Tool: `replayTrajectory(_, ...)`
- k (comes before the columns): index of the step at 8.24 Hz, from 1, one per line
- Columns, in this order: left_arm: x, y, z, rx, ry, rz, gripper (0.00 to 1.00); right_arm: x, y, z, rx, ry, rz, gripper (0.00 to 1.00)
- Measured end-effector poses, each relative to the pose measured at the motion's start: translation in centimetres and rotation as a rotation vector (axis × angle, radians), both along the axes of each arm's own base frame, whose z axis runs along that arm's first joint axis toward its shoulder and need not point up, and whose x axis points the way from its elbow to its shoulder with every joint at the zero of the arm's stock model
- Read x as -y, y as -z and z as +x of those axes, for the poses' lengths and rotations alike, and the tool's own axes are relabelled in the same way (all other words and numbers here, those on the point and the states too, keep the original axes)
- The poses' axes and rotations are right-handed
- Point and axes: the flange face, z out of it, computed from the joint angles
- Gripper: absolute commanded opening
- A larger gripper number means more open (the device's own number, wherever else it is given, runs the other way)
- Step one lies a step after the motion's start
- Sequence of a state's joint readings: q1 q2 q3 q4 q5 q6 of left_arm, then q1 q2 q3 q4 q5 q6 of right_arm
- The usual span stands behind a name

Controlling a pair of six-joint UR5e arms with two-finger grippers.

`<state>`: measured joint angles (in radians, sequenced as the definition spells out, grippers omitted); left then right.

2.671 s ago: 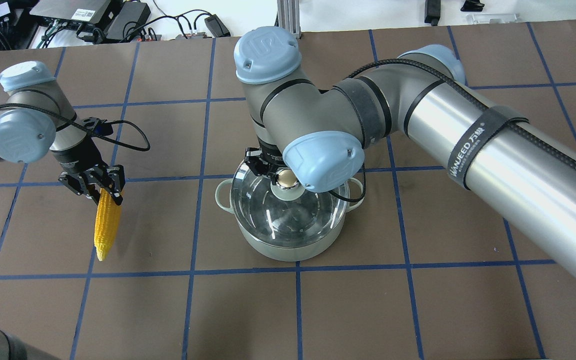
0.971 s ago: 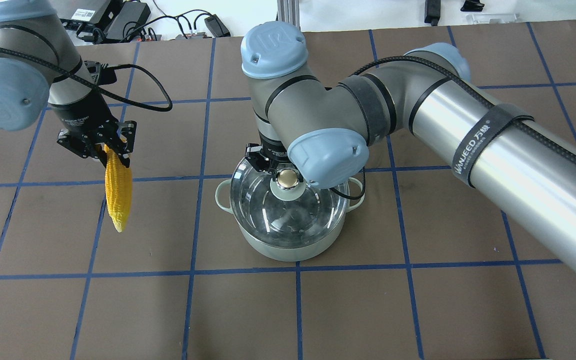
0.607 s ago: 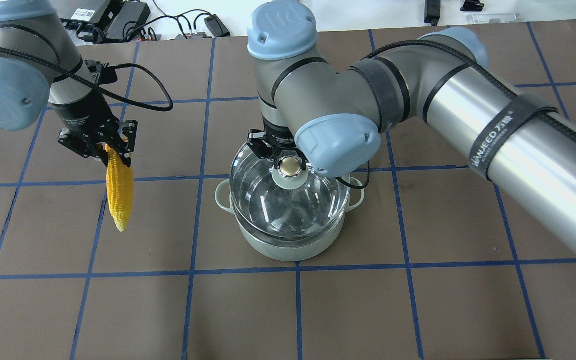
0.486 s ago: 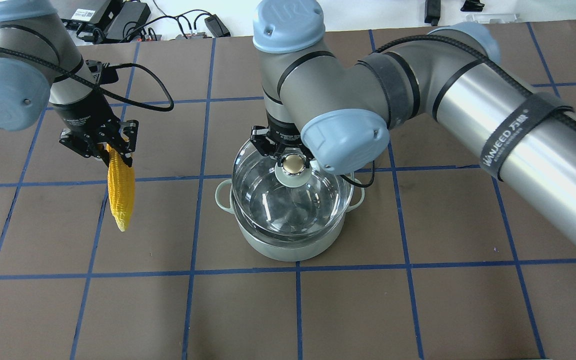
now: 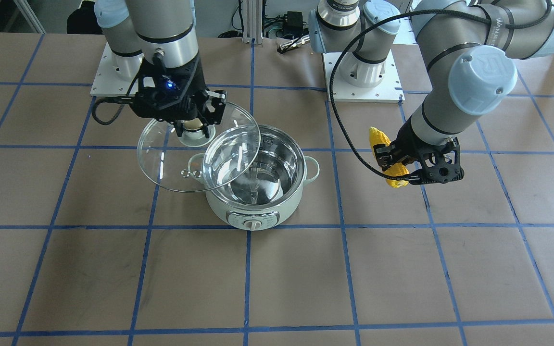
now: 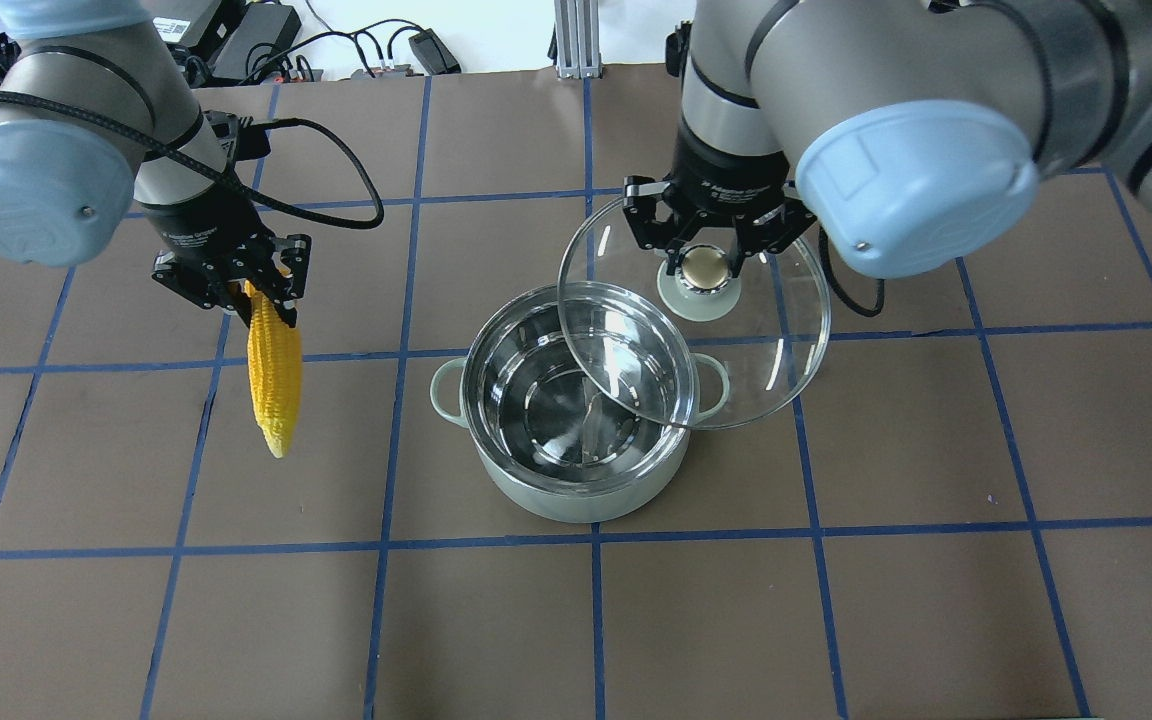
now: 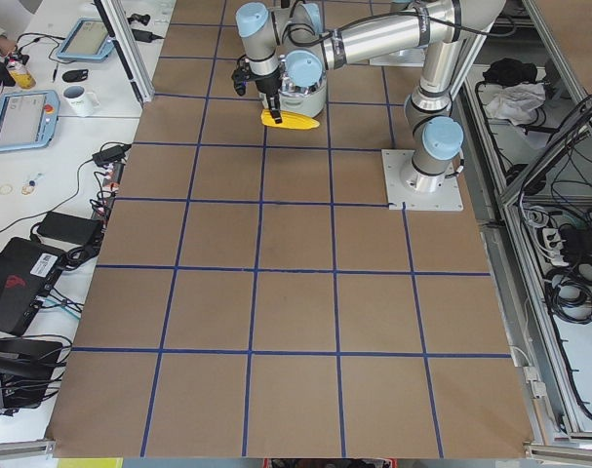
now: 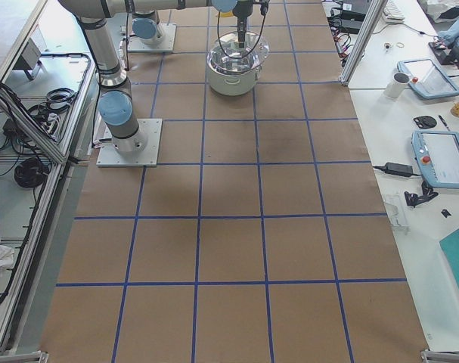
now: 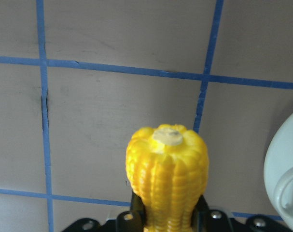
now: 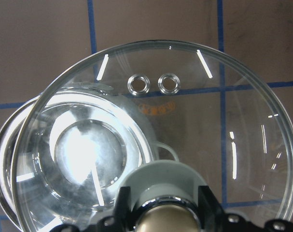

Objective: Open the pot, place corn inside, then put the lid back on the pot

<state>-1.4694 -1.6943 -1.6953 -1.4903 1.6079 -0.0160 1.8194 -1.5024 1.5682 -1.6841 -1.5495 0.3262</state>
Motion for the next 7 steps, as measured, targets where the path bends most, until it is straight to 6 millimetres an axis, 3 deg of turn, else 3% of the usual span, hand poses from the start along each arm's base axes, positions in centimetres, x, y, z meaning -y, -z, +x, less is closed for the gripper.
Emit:
replayTrajectory(3,-1.2,-1.6,-7.3,-0.073,0.0,-0.064,0.0,0.1,-3.2,-8.3,-0.022,-0.061,0.003,0.31)
replayTrajectory(5,-2.1,-3.2,-12.6,-0.148,-0.026,-0.104,0.0,-0.2,-3.9,-10.3,-0.028,-0.053,0.009,0.3)
replayTrajectory(7,-3.3,-3.8,-16.7,-0.208,-0.006,-0.103,0.0,-0.4,-4.2,-10.7,-0.031,-0.051,0.009,0.32)
